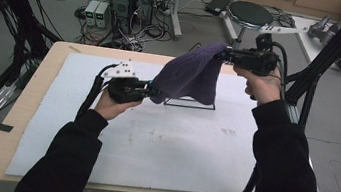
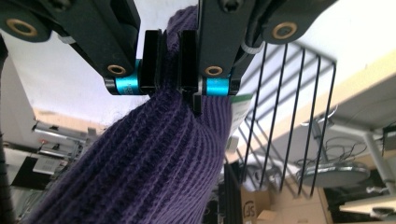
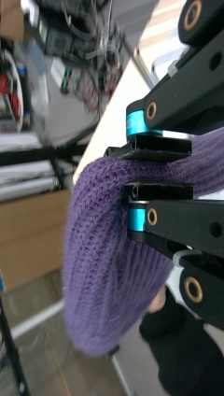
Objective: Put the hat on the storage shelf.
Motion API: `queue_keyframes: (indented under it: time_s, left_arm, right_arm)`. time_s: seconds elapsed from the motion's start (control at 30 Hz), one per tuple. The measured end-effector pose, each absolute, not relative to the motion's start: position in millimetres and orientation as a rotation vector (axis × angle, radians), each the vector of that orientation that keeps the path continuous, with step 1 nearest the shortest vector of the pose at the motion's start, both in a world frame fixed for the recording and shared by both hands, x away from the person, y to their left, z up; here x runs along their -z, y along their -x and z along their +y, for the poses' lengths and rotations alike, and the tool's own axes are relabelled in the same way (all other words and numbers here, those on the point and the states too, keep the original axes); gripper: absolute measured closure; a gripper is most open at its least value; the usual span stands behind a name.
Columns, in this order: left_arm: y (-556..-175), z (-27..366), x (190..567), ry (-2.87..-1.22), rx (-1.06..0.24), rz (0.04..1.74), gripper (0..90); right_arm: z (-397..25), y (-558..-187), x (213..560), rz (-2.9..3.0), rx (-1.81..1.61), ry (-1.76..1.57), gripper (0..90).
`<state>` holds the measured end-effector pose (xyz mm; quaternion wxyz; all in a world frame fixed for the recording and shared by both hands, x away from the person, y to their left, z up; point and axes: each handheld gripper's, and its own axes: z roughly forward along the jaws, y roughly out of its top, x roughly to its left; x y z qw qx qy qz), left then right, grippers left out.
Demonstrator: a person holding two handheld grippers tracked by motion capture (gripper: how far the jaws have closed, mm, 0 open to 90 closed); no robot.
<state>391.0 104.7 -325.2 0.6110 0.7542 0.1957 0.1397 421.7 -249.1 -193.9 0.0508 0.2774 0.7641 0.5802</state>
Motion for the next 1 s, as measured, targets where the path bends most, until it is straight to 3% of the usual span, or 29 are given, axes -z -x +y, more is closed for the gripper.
queue_keyframes:
  time_s: [0.2,0.47,1.0]
  left_arm:
    - [-424.5,88.9,293.3,-1.737,-0.319,0.445,83.9]
    - [-449.1,80.0,279.2,-1.692,-0.307,0.476,83.8]
    - [-454.6,64.9,260.3,-1.645,-0.283,0.446,83.5]
  right_arm:
    - [-271.0,-443.4,166.2,2.252,-1.700,-0.855,81.3]
    - [-277.2,-458.9,147.0,2.185,-1.569,-0.888,81.1]
    - [-284.5,-461.1,118.4,2.047,-1.529,-0.914,80.7]
